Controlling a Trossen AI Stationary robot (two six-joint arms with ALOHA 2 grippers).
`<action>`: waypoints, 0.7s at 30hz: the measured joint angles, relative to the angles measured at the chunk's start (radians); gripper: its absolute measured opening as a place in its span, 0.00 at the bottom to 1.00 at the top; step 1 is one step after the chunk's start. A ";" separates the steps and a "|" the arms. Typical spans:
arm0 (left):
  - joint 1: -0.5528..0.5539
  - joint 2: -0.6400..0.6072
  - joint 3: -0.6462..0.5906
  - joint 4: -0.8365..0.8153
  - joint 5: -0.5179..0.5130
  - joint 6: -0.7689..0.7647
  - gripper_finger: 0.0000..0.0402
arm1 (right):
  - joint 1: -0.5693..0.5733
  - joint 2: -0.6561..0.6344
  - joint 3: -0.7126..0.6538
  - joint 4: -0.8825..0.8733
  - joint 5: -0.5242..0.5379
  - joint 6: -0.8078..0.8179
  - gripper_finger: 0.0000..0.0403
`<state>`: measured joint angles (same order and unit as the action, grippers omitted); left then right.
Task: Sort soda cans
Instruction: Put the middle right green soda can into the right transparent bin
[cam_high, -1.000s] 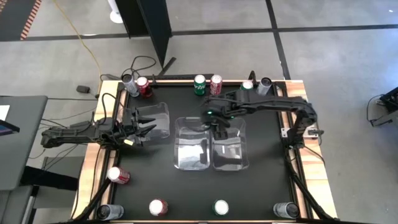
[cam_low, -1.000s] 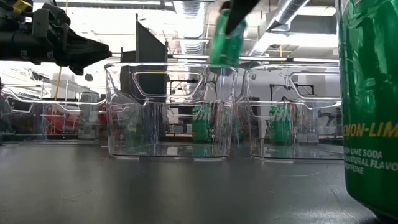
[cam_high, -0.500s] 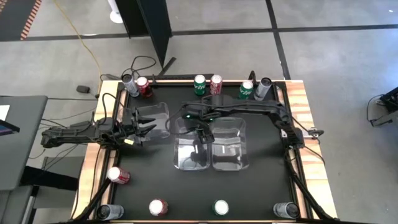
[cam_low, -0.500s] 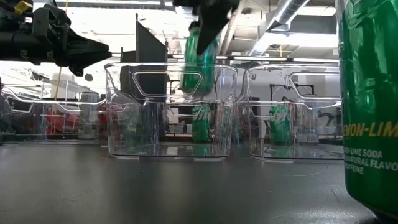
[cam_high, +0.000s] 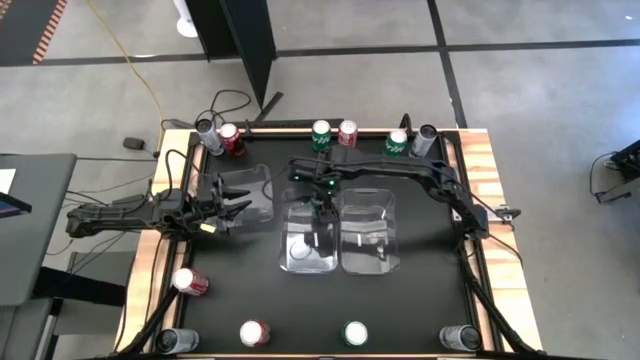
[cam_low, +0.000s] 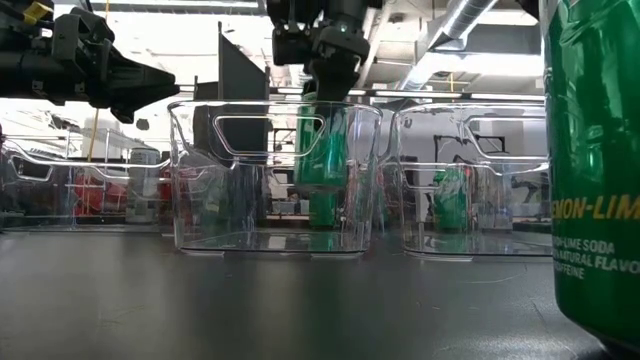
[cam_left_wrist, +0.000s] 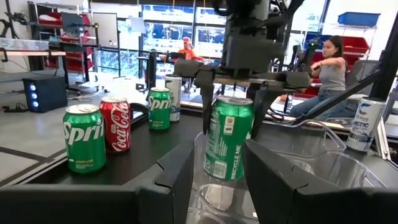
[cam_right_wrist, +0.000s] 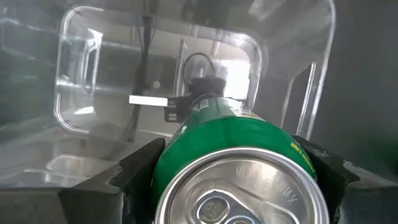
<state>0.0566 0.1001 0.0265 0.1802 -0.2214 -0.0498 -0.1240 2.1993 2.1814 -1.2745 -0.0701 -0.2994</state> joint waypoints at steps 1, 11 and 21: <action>0.000 0.000 0.000 -0.003 0.000 0.000 0.33 | -0.004 0.000 -0.002 0.002 -0.003 0.001 0.75; 0.000 0.000 0.000 -0.010 0.000 -0.003 0.33 | -0.009 -0.001 -0.071 0.040 -0.017 0.006 0.75; 0.000 0.000 0.000 -0.010 0.000 -0.006 0.33 | -0.018 -0.001 -0.140 0.111 -0.015 0.010 0.75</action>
<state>0.0570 0.1001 0.0265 0.1703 -0.2213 -0.0554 -0.1419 2.1983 2.0413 -1.1632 -0.0855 -0.2890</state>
